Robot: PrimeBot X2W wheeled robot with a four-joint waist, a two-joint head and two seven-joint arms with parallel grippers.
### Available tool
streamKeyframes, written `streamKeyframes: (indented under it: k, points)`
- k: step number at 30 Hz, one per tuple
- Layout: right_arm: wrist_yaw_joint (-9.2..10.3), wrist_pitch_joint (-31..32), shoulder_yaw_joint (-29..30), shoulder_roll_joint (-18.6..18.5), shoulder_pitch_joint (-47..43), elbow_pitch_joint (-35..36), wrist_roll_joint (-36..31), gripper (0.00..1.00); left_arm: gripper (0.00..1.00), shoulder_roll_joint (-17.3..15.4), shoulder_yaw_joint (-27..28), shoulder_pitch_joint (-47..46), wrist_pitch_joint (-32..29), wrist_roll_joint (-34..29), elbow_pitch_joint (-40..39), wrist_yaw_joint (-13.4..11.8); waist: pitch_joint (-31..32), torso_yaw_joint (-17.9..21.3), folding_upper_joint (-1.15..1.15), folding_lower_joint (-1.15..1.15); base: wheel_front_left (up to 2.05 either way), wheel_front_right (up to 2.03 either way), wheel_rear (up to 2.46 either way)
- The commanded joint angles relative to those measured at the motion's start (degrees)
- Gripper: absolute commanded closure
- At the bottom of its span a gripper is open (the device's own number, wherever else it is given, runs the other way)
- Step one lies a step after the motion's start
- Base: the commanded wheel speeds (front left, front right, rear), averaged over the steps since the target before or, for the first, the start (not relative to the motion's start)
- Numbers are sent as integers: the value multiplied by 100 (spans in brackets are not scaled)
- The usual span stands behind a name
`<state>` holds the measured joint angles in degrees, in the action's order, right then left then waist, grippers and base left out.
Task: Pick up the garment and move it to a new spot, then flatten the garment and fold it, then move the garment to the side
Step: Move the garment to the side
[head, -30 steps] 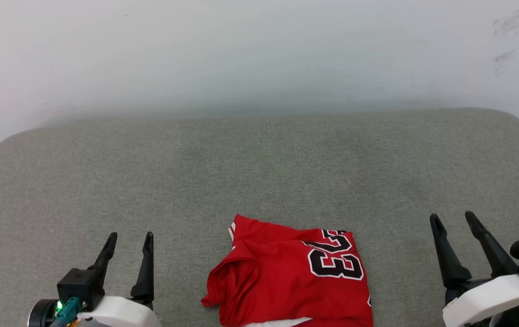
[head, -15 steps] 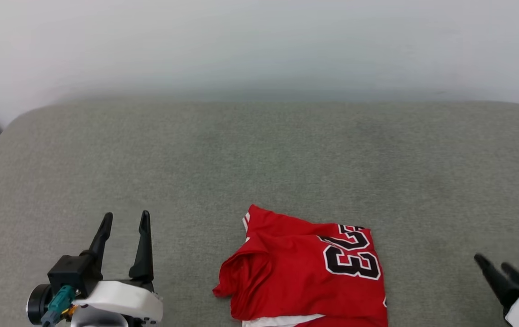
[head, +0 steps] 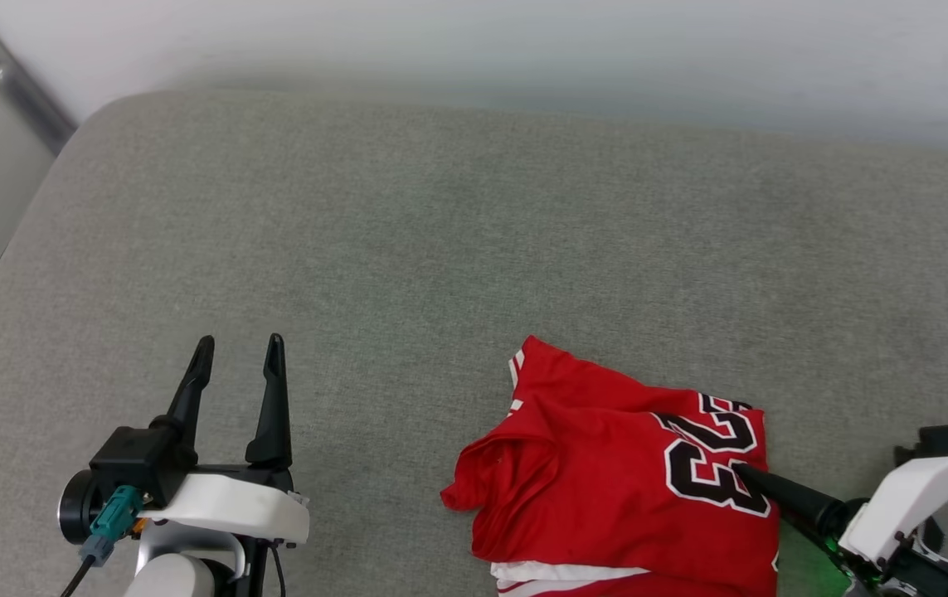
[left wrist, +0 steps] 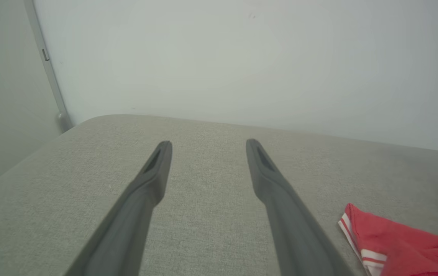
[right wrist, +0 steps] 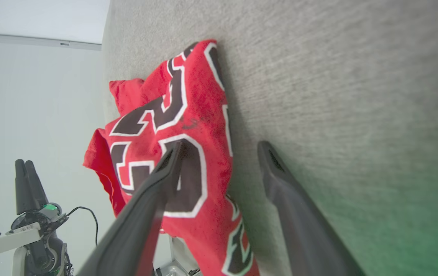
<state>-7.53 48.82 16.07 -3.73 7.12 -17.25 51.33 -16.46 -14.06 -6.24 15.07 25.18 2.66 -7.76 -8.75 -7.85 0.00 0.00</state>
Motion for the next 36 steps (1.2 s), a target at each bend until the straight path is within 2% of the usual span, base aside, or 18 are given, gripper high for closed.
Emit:
streamKeyframes:
  k: [1,5,6,7,8,11,14,15,19,22,27,31,36]
  points:
    - [10,81,-167,98,56,-292,358,0,0,34,68,-41,12,-64,38,37,-105,-117,0,0,0,0,0]
    - [10,181,-456,128,118,-639,882,0,0,92,141,-52,12,-128,93,106,-108,-134,0,0,0,0,0]
    - [11,203,-544,133,122,-716,924,53,0,105,155,-50,12,-138,108,121,-97,-130,0,0,0,0,0]
    - [11,157,-644,136,141,-734,954,96,0,122,164,-53,12,-159,118,138,-84,-122,0,0,0,0,0]
    - [11,101,-726,136,167,-733,971,100,0,136,174,-52,12,-183,135,157,-63,-108,0,0,0,0,0]
    - [5,-163,-955,78,274,-458,857,100,0,153,210,3,12,-234,168,188,48,-22,0,0,0,0,0]
    - [6,-498,-1329,-246,338,-98,450,100,0,149,225,93,12,-273,193,222,175,131,0,0,0,0,0]
    - [6,-498,-1329,-246,338,-98,450,100,0,149,225,93,12,-273,193,222,175,131,0,0,0,0,0]
    - [6,-919,-1894,-657,355,201,-327,100,0,118,273,168,12,-301,193,243,341,448,0,0,0,0,0]
    - [6,-1078,-2210,-1040,386,230,-1066,100,0,110,276,244,12,-310,184,255,427,753,0,0,0,0,0]
    - [6,-1202,-2430,-1476,521,95,-2128,100,0,98,246,311,12,-343,153,288,488,1363,0,0,0,0,0]
    - [7,-1370,-2544,-1621,758,-12,-2571,100,0,78,221,271,11,-369,54,296,382,1918,0,0,0,0,0]
    - [8,-1996,-2560,-1685,1314,-402,-2870,100,0,-38,69,11,-118,-510,-113,369,-34,2559,0,0,0,0,0]
